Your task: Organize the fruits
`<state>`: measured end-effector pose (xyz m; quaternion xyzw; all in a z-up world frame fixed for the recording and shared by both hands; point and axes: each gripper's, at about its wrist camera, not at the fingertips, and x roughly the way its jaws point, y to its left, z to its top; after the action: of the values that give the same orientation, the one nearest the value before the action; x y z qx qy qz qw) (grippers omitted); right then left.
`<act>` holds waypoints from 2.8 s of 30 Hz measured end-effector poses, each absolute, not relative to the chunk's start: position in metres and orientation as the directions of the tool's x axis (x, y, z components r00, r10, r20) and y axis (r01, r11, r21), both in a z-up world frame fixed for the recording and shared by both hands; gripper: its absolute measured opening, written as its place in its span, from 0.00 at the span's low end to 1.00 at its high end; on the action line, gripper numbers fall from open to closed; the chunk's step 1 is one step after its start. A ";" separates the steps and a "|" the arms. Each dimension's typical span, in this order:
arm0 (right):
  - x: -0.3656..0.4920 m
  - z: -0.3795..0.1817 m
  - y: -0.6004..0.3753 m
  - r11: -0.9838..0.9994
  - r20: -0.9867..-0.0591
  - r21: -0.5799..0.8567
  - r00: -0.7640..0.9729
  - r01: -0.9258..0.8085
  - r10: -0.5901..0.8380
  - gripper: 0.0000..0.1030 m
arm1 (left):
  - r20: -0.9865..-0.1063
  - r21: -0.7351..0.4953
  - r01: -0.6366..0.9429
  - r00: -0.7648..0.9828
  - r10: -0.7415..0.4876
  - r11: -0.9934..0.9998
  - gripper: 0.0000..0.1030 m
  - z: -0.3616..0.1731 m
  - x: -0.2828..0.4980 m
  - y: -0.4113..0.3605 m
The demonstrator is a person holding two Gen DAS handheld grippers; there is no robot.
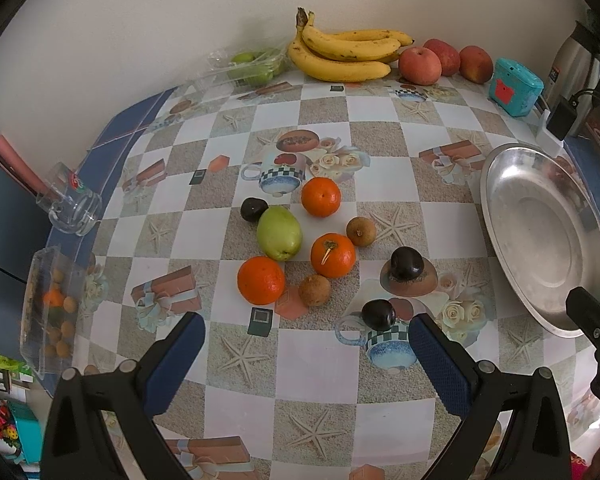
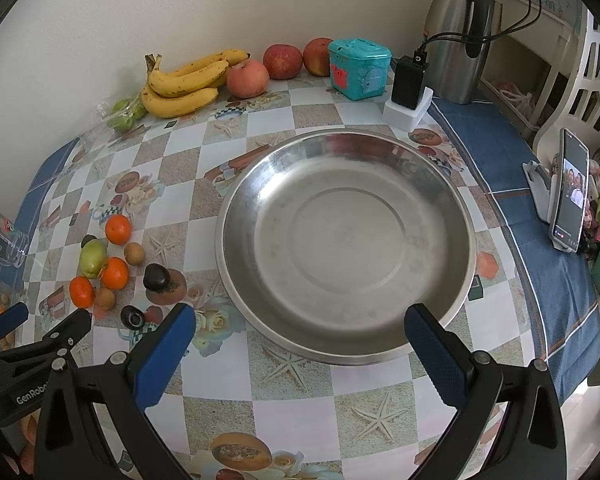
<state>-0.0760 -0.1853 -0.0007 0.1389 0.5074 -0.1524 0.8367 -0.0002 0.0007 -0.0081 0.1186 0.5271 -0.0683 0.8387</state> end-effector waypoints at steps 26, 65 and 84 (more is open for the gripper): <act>-0.076 0.000 -0.186 0.912 -0.891 0.081 0.440 0.402 -0.114 1.00 | -0.899 0.133 0.241 0.437 0.015 0.961 1.00 -0.008 0.001 0.000; 0.007 -0.010 -0.136 0.933 -0.899 0.174 0.437 0.314 0.021 1.00 | -0.904 0.103 -0.039 0.412 0.110 0.994 1.00 0.005 0.086 0.055; 0.023 -0.042 -0.074 0.970 -0.936 0.194 0.325 0.146 0.138 0.87 | -0.948 0.030 -0.106 0.314 0.062 0.994 1.00 -0.046 0.086 0.089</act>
<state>0.0227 -0.0739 -0.0423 0.1223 0.5809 -0.0027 0.8047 0.0864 0.0892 -0.0460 -0.0189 0.5835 0.0516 0.8103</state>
